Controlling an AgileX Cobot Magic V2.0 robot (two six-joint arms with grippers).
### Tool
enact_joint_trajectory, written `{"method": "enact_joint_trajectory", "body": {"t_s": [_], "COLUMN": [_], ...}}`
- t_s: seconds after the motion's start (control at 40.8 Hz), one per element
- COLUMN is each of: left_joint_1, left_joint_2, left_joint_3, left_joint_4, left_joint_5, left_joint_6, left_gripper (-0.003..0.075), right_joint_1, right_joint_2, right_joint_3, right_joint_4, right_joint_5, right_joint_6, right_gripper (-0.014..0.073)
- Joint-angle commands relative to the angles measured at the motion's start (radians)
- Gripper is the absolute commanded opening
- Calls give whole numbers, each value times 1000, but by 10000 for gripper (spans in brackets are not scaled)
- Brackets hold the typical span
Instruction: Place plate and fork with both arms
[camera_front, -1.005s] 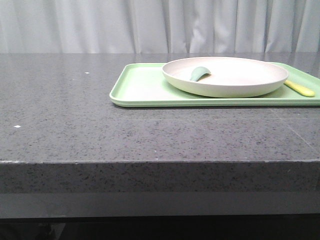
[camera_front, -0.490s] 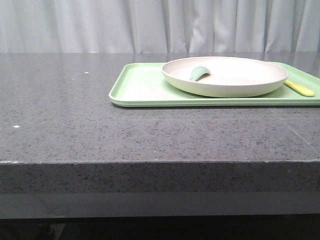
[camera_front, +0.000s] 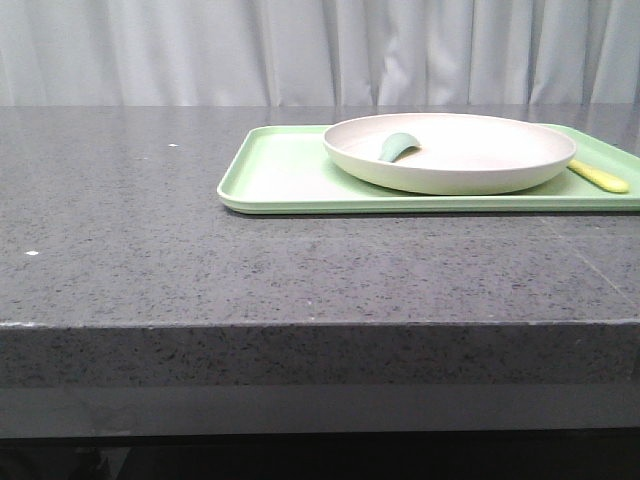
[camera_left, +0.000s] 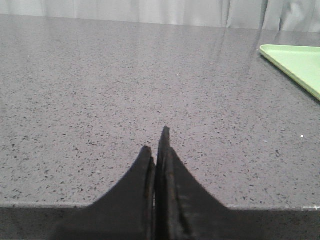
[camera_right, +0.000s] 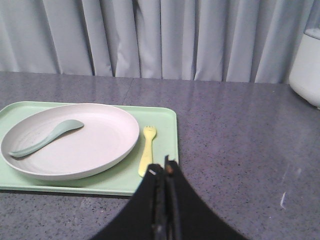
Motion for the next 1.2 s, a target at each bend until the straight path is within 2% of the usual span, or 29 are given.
{"method": "enact_joint_trajectory", "body": {"t_s": [0.0,0.392,0.613,0.907,1.054,1.176], "left_joint_1": [2,2,2,2,2,2], "left_joint_2": [-20,-20,-20,-20,-20,-20], "left_joint_3": [2,2,2,2,2,2], "left_joint_4": [0,0,0,0,0,0], "left_joint_5": [-85,-85,-85,-85,-85,-85], "left_joint_6": [-5,-5,-5,-5,-5,-5], "left_gripper": [-18,-18,-18,-18,-18,-18], "right_joint_1": [-4,14,24,49,116,125], "right_joint_2": [11,-10,-77,-228,-225,-225], "right_joint_3": [-25,9,138,349,407,413], "right_joint_4": [1,1,1,-36,-51,-51], "right_joint_5": [-70,-107,-214,-214,-228,-220], "right_joint_6": [-12,-11,64,87,87,87], "right_gripper": [-69,-69,-69,-69,-69,-69]}}
